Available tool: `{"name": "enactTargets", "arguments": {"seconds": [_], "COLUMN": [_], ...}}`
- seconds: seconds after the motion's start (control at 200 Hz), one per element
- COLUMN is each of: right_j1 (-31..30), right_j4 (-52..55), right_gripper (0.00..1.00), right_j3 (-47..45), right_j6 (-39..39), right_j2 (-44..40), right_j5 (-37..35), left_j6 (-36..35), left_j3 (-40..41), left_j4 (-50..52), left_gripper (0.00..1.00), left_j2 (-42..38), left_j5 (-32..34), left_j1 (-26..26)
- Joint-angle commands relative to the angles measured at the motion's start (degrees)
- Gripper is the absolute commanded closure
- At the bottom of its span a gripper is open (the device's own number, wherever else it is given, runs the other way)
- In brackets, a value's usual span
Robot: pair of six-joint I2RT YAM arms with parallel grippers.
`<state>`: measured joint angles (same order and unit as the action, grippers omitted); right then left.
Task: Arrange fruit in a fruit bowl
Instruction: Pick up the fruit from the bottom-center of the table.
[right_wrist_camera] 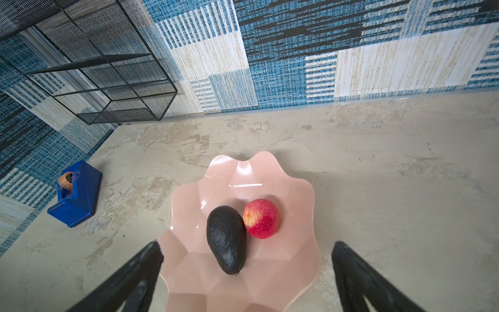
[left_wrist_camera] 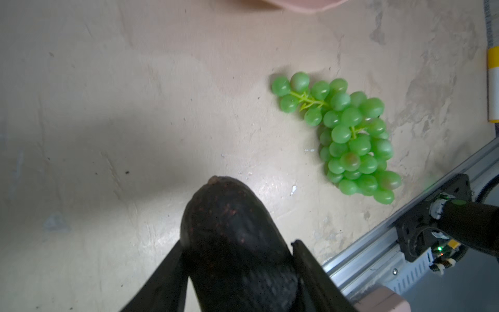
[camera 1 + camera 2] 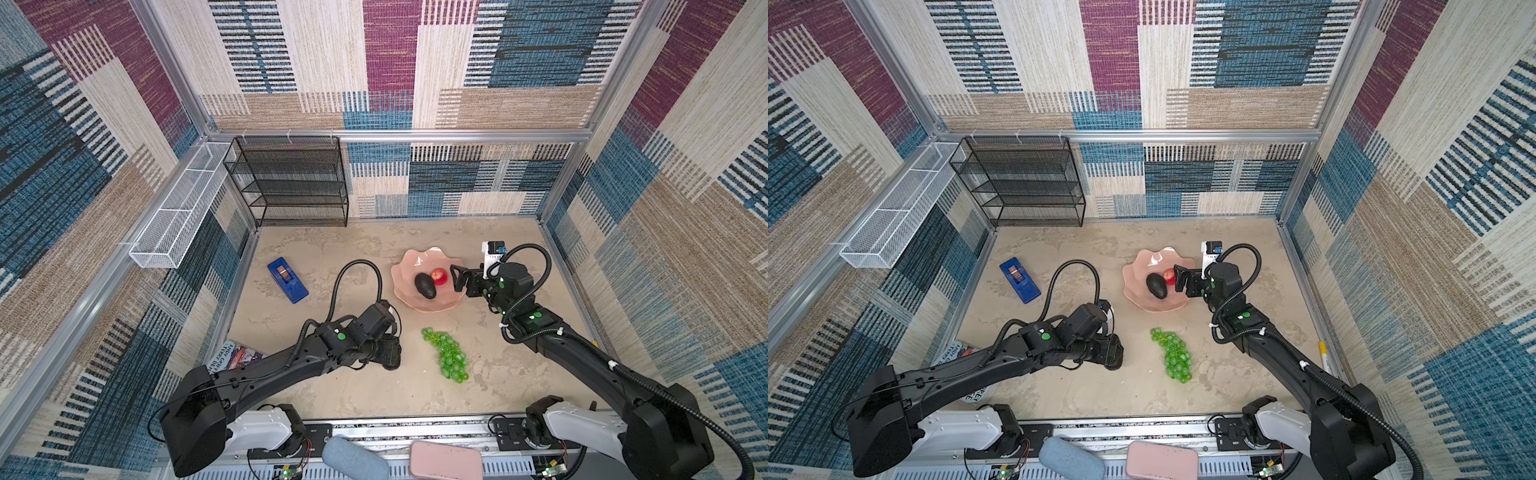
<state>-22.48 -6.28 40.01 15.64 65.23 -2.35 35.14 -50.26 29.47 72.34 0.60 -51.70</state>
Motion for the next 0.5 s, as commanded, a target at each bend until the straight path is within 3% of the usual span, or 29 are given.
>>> {"name": "enactTargets", "arguments": {"seconds": [0.0, 0.22, 0.491], "right_j1": [-0.02, -0.02, -0.10], "right_j4": [-2.79, -1.88, -0.77], "right_gripper": [0.00, 0.00, 0.00], "right_j3": [-0.11, -0.93, -2.80], "right_j6": [0.97, 0.53, 1.05], "right_j2": [-0.19, -2.25, -5.40], "right_j5": [0.13, -0.51, -0.02], "left_j6": [-6.25, -13.05, -14.89], "left_j3": [-4.29, -16.51, -28.07], "left_j4": [0.79, -1.43, -4.95], "left_gripper": [0.52, 0.52, 0.55], "left_j2": [1.78, 11.11, 25.50], "left_j5": [3.61, 1.14, -4.82], "left_j1": [1.50, 7.67, 13.72]}}
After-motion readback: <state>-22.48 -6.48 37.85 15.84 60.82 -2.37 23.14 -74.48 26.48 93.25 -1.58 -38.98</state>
